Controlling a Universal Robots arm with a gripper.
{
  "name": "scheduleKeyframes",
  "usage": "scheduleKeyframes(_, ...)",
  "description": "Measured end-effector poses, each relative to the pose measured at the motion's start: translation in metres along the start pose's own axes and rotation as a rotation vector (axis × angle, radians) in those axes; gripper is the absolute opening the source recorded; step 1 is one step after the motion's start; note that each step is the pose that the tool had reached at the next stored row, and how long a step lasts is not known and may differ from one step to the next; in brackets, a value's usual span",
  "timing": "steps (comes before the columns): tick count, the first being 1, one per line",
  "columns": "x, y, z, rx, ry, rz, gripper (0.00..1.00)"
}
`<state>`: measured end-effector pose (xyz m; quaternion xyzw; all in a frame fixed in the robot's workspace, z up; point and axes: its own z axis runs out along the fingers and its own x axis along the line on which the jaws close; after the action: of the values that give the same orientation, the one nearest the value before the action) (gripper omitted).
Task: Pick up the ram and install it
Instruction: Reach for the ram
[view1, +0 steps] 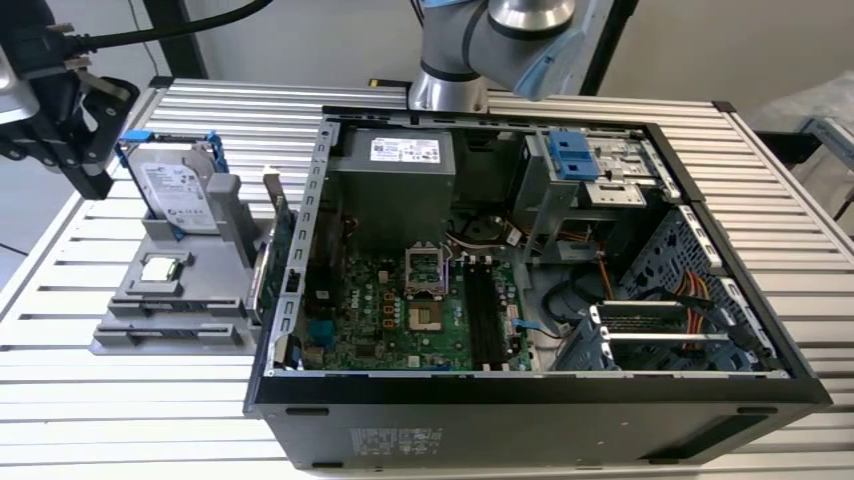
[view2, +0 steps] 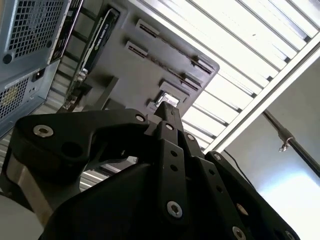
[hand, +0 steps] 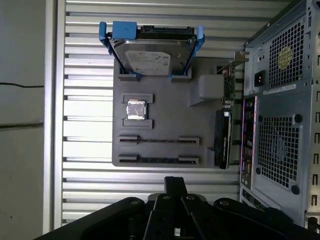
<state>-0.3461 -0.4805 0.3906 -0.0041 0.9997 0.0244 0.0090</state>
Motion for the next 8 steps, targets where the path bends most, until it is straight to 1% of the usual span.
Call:
scheduleKeyframes(1, 0.0, -0.0018, -0.0001, 0.0, 0.0, 0.0, 0.0)
scheduleKeyframes(8, 0.0, -0.0019, -0.0001, -0.0001, 0.0002, -0.005, 0.0)
